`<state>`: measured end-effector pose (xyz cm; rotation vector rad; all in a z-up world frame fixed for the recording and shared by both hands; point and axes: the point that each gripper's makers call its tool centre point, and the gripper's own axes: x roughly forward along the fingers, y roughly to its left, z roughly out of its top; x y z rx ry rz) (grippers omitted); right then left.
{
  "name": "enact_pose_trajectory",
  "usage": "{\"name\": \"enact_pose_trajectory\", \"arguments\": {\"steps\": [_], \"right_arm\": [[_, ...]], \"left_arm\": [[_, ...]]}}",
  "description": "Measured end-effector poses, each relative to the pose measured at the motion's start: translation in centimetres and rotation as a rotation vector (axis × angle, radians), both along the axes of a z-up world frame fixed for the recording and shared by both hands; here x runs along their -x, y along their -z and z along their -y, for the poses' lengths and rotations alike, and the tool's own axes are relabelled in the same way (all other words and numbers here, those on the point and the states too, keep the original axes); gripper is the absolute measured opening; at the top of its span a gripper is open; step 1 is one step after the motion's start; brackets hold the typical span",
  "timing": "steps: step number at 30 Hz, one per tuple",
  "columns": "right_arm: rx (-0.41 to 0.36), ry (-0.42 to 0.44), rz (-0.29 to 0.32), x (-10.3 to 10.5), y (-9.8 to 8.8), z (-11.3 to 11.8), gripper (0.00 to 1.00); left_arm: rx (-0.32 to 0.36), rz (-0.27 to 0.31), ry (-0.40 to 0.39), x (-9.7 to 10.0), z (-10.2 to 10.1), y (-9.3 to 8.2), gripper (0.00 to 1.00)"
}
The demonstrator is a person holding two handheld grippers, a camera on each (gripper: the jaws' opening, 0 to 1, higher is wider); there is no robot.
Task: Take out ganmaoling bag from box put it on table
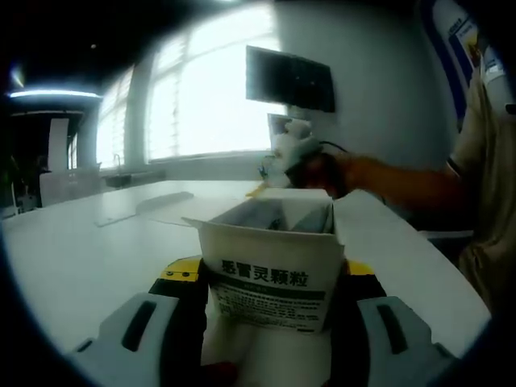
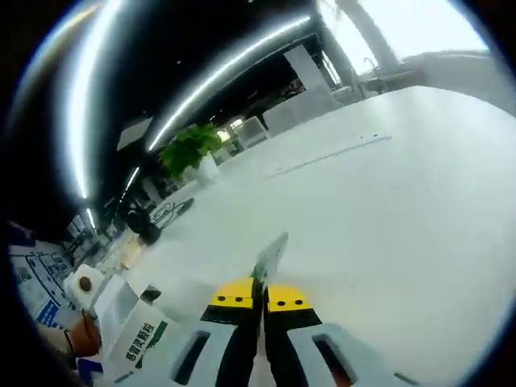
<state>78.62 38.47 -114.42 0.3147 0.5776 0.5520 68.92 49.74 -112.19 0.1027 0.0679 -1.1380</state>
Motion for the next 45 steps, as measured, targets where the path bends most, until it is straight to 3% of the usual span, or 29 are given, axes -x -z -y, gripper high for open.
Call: {"name": "enact_pose_trajectory", "arguments": {"steps": [4,8,12,15,25,33,37,45], "right_arm": [[0.133,0.012,0.081,-0.6,0.2,1.1,0.15],[0.21,0.07,0.127,-0.9,0.0,2.8,0.17],[0.207,0.091,0.146,-0.6,-0.5,3.6,0.11],[0.208,0.104,0.185,-0.4,-1.3,3.7,0.0],[0.247,0.03,0.342,1.5,-3.7,1.8,0.0],[0.253,-0.007,0.402,2.7,-4.1,0.6,0.0],[0.221,-0.012,0.4,2.9,-4.3,0.5,0.0],[0.264,-0.026,0.469,4.0,-5.1,0.9,0.0]], "left_arm": [[-0.003,0.001,0.0,0.0,0.0,0.0,0.51],[-0.004,0.001,0.0,0.0,0.0,0.1,0.51],[-0.006,0.002,0.0,0.1,0.0,0.1,0.51],[-0.005,0.001,0.001,0.0,0.0,0.1,0.51],[-0.005,-0.002,0.0,0.1,0.0,0.1,0.51],[-0.005,-0.002,0.0,0.0,0.0,0.1,0.51],[-0.005,-0.002,0.0,0.0,0.0,0.1,0.51],[-0.005,-0.002,0.0,0.0,0.0,0.1,0.51]]}}
